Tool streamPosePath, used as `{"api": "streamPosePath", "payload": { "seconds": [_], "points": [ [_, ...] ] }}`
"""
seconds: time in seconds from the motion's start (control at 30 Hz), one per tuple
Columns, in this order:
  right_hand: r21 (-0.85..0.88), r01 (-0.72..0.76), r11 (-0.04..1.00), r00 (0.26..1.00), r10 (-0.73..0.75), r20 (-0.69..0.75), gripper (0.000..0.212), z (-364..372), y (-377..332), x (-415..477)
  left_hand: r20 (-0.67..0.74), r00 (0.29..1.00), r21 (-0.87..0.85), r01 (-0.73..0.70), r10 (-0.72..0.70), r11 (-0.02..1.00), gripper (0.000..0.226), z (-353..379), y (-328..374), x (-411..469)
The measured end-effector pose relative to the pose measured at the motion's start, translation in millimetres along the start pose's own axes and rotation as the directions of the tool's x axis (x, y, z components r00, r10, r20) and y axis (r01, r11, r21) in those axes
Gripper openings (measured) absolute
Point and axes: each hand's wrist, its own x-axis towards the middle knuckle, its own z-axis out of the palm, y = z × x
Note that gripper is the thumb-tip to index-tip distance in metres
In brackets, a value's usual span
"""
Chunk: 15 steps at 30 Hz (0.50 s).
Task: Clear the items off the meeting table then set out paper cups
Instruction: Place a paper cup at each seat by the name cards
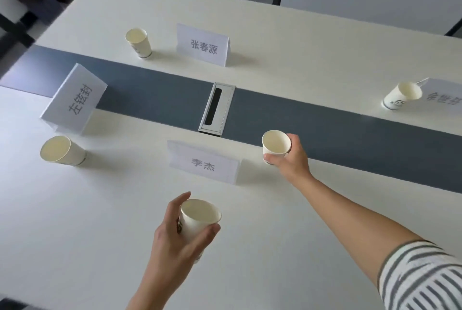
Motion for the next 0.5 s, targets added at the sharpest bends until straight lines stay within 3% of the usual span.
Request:
{"api": "streamPosePath", "payload": {
  "seconds": [0.3, 0.5],
  "points": [
    [-0.010, -0.039, 0.999, 0.999, 0.039, -0.014, 0.068, 19.1, 26.1, 30.0, 0.043, 0.996, 0.049, 0.079, -0.081, 0.996, 0.063, 19.6, -3.9, 27.5],
    [-0.026, -0.090, 0.996, 0.996, 0.090, 0.008, 0.094, -3.2, 33.2, 12.1, 0.140, 0.990, 0.124, -0.008, -0.009, 0.992, 0.072, 40.4, 15.2, 40.0]
  ]
}}
